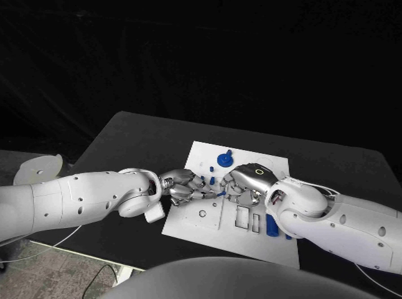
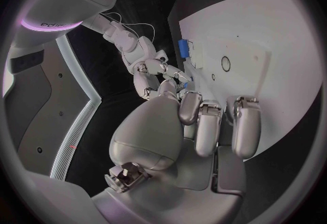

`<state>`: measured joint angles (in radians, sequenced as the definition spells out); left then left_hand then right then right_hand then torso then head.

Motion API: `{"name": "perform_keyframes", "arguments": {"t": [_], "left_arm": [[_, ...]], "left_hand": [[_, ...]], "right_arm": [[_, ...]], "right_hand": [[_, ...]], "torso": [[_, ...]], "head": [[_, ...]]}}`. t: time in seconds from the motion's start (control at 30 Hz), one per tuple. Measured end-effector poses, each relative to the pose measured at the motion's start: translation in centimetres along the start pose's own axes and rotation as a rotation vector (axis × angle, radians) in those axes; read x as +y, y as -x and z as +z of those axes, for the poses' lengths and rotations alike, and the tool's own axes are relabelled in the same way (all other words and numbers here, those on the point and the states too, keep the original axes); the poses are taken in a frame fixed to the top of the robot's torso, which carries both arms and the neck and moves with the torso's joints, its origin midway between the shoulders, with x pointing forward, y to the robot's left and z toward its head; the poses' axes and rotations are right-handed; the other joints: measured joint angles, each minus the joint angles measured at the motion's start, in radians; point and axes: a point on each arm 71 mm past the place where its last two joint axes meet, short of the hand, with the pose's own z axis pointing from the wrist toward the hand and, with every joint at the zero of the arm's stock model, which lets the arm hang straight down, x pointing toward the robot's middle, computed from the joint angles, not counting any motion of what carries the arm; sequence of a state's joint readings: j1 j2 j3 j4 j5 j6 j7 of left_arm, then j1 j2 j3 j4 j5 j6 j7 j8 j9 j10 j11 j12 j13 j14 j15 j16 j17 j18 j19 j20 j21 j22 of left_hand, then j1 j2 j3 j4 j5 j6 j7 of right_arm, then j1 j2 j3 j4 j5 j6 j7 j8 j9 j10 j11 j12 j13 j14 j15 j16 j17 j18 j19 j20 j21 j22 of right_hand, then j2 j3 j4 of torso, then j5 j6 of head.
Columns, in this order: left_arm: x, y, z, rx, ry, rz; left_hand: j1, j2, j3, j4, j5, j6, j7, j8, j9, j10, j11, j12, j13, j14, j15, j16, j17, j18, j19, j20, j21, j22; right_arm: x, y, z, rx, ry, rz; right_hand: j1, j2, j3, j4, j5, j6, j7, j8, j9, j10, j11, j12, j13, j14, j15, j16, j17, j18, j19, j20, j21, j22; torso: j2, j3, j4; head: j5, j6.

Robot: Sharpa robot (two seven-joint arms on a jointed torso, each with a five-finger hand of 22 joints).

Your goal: Assemble the parts on the task board

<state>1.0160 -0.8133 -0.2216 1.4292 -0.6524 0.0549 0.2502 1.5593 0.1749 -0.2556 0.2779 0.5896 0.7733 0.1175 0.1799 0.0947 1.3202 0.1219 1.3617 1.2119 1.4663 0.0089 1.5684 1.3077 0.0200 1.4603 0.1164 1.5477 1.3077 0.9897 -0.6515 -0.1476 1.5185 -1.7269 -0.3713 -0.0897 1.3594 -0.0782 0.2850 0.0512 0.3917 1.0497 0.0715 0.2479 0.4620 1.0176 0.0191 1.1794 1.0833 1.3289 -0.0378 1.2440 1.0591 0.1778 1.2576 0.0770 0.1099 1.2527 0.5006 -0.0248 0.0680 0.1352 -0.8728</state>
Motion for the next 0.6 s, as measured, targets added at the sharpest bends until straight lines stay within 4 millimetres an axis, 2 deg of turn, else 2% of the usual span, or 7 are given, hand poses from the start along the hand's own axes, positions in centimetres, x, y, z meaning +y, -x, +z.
{"name": "perform_keyframes", "arguments": {"t": [0.43,0.6], "left_arm": [[0.08,-0.09,0.07,0.009,0.008,0.002],[0.04,-0.1,0.05,0.01,0.007,0.002]], "left_hand": [[0.012,0.001,0.022,-0.002,0.005,0.006,0.0,-0.002,0.002,0.0,0.0,-0.001,0.0,0.0,0.0,0.0,0.0,0.001,0.0,0.0,0.0,0.0],[0.02,-0.004,0.036,-0.011,0.005,0.063,0.002,0.046,0.033,0.0,0.0,-0.001,0.0,0.0,0.0,0.0,0.0,0.002,0.0,0.0,0.0,0.0]], "right_arm": [[0.08,-0.31,0.05,0.011,-0.001,0.003],[0.27,-0.42,0.14,0.017,0.003,0.003]], "right_hand": [[0.0,0.0,0.008,-0.008,0.011,-0.003,0.004,-0.001,0.008,-0.004,-0.004,-0.004,-0.003,-0.004,0.004,-0.006,-0.01,0.0,0.0,0.0,-0.004,0.004],[0.0,0.0,0.01,-0.01,0.017,-0.001,0.006,-0.002,0.008,-0.004,-0.004,-0.004,-0.003,-0.007,0.0,-0.006,-0.01,0.0,0.0,0.0,-0.004,0.006]], "torso": [[0.0,0.0001,-0.0004],[0.0,0.0001,-0.0001]], "head": [[0.001,0.0],[0.0,0.0]]}}
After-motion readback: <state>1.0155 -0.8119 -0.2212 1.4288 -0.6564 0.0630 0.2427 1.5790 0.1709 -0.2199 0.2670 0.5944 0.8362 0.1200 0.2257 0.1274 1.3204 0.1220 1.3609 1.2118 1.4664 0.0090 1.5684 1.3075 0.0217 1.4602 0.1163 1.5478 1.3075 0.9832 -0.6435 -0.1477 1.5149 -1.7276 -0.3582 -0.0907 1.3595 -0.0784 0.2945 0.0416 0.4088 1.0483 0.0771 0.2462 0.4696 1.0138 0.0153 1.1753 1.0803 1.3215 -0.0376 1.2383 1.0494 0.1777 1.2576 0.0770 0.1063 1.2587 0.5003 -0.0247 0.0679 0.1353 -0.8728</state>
